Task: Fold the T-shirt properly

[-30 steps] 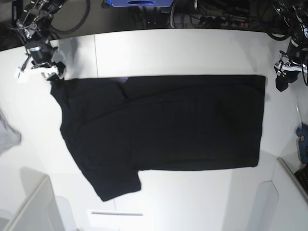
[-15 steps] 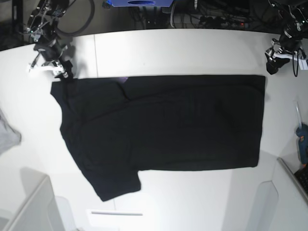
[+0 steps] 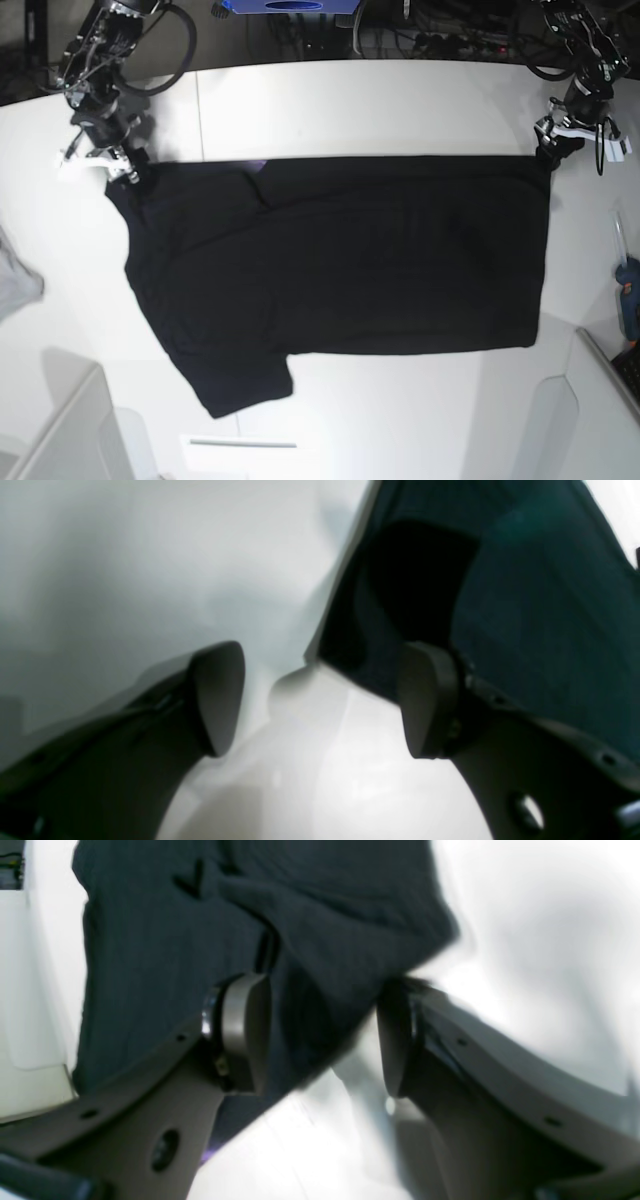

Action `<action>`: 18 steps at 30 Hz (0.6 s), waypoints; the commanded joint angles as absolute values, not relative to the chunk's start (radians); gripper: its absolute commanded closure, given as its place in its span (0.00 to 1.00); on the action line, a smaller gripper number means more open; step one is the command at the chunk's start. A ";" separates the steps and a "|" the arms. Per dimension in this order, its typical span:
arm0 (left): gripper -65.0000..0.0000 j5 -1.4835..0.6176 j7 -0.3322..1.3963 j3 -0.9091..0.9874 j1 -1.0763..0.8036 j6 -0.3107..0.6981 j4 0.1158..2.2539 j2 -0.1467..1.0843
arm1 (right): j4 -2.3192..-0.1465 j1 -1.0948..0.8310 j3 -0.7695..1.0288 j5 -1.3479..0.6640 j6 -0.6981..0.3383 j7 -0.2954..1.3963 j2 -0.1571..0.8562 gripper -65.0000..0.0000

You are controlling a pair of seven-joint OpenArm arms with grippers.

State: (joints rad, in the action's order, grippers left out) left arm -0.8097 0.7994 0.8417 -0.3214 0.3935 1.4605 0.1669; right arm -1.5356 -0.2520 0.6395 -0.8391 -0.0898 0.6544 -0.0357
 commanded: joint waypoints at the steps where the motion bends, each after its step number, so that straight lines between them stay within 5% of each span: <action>1: 0.29 -0.802 0.816 0.843 -0.317 0.386 1.458 0.177 | -1.537 -0.257 0.642 -0.829 -0.084 0.671 -0.031 0.50; 13: 0.30 -0.802 0.816 0.843 -0.265 0.383 1.385 0.177 | -1.538 -0.254 0.636 -0.829 -0.084 0.671 -0.031 0.50; 18: 0.49 -0.802 0.816 0.812 -0.265 0.381 1.377 0.180 | -1.540 -0.254 0.641 -0.829 -0.084 0.671 -0.031 0.50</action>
